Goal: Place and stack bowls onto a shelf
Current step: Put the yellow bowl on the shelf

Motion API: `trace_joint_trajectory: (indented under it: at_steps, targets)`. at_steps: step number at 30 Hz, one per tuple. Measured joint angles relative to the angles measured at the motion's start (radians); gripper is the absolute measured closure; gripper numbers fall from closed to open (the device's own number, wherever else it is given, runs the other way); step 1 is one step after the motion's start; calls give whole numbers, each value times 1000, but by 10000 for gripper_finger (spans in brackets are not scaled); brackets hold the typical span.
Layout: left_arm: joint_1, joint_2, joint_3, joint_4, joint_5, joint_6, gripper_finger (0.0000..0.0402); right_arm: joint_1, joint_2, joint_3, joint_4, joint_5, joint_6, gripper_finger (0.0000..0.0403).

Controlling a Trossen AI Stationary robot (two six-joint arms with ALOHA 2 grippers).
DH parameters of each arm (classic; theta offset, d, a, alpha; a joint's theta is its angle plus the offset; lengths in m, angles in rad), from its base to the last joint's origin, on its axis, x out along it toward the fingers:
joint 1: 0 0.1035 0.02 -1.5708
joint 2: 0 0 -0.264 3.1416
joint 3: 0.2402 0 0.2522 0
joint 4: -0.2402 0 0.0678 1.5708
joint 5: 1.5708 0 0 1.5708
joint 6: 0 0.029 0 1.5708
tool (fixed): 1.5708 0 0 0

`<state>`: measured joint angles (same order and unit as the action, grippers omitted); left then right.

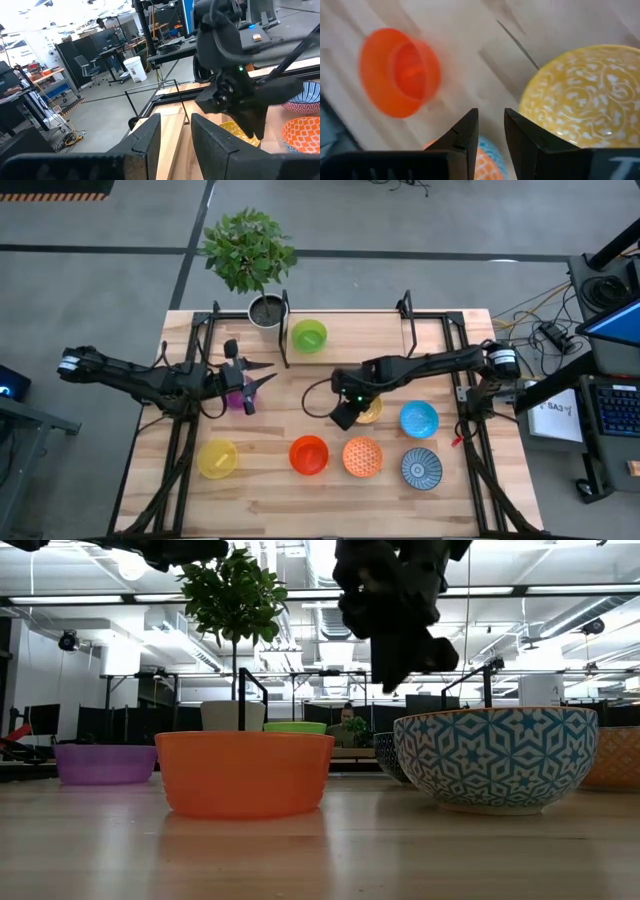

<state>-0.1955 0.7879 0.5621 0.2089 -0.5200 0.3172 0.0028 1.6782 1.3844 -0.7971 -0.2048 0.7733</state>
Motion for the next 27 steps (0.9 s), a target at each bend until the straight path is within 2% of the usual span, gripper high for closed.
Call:
trace_joint_trajectory:
  at_steps: [4, 9, 17, 27]
  targets:
    - [0, 0, 0, 0, 0, 0, 311, 4, 22, -2, 12, 14, -5, 319]
    - [0, 7, 0, 1, 0, 4, 311, 10, 77, -2, 10, 104, -37, 323]
    - [1, 10, 0, 0, 0, 7, 311, 10, 73, 20, 17, 96, -97, 389]
    - [1, 10, 0, 0, -1, 7, 311, 10, 112, 19, -61, 46, -54, 378]
